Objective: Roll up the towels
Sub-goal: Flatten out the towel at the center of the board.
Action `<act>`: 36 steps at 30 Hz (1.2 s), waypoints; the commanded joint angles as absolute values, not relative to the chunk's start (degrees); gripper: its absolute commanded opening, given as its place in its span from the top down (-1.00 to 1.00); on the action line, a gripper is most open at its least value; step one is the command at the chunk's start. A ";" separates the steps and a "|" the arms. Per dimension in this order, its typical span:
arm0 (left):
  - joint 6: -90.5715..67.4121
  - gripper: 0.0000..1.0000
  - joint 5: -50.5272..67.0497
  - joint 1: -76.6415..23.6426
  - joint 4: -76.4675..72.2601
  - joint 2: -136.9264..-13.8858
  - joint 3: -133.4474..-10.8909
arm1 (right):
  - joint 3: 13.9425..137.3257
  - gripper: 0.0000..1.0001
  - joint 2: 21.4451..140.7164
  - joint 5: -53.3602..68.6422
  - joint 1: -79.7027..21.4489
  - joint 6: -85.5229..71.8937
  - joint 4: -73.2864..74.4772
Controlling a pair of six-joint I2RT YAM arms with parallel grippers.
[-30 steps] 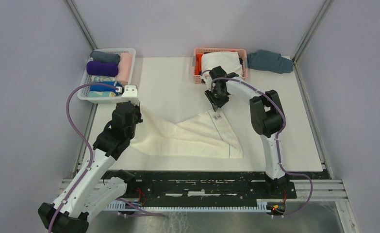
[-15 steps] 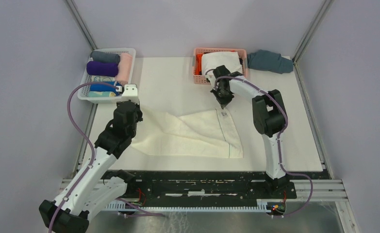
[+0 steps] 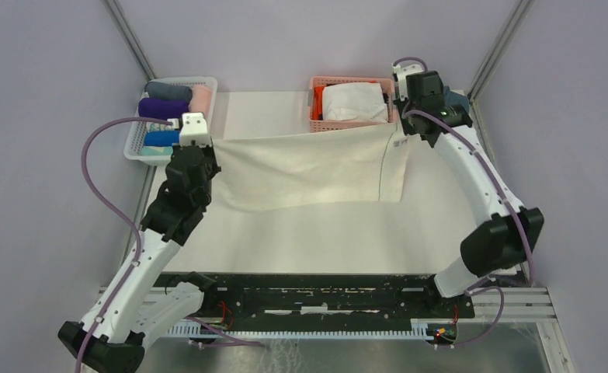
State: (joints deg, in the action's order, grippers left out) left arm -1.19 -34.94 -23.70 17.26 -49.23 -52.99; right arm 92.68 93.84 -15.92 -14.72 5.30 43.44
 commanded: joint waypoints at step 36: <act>-13.33 0.95 -22.90 -21.78 16.86 -61.24 -46.31 | 68.14 1.00 85.35 -19.19 -13.84 0.46 23.74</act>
